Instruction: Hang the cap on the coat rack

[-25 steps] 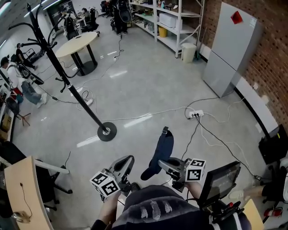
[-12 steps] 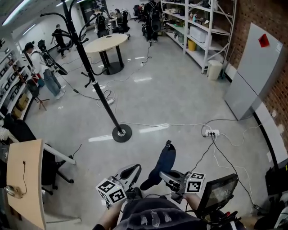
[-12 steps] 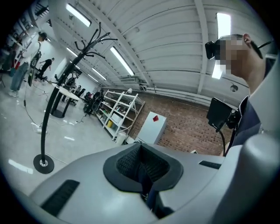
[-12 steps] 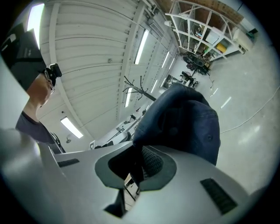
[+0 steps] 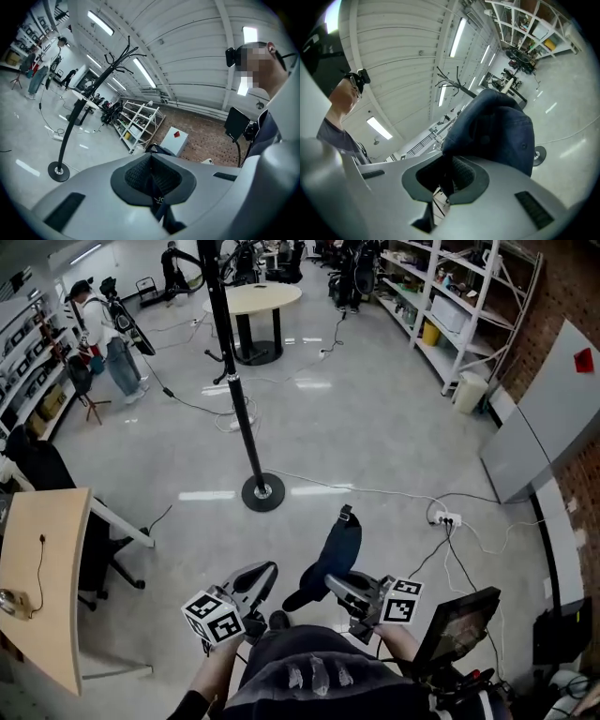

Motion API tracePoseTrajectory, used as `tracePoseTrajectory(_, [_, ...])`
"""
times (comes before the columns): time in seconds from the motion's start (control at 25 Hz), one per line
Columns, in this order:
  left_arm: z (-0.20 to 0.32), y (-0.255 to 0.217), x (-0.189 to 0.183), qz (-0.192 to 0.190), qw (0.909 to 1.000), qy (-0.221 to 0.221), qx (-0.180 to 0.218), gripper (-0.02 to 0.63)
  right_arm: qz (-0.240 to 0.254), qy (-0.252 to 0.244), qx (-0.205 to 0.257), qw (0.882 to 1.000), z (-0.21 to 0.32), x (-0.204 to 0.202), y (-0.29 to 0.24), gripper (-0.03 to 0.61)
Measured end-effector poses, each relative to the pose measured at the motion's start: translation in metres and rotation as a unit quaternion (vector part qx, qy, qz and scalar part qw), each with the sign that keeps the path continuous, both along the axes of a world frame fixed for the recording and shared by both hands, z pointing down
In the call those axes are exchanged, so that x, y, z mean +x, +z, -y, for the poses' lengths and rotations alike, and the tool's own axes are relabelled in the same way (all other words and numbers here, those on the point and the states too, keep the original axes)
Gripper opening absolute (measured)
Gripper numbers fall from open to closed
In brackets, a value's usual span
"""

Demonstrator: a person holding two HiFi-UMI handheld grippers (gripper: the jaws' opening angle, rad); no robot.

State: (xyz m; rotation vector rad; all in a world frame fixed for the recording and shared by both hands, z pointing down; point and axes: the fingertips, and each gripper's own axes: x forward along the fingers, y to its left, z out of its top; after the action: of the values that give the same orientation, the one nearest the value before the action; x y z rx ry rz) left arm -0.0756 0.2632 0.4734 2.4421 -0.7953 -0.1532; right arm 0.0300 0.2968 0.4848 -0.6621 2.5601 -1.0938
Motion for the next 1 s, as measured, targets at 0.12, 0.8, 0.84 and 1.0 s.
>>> tracePoseTrajectory(0.12, [0.019,0.004,-0.022,-0.003,1.0000,0.000,0.004,0.006,-0.004,-0.012,0.018,1.000,0.013,-0.026,-0.005,0.014])
tracePoseTrajectory(0.8, [0.088,0.003,-0.091,-0.041,0.9991,0.001,-0.007,0.006,-0.044,0.033,0.035,0.998,0.092,-0.083,-0.023,0.014])
tracePoseTrajectory(0.84, [0.092,0.001,-0.088,-0.040,0.9992,-0.001,-0.008,0.006,-0.043,0.032,0.036,0.998,0.096,-0.080,-0.025,0.014])
tracePoseTrajectory(1.0, [0.109,0.003,-0.074,-0.034,0.9994,-0.004,-0.007,0.006,-0.031,0.034,0.038,0.998,0.111,-0.063,-0.028,0.014])
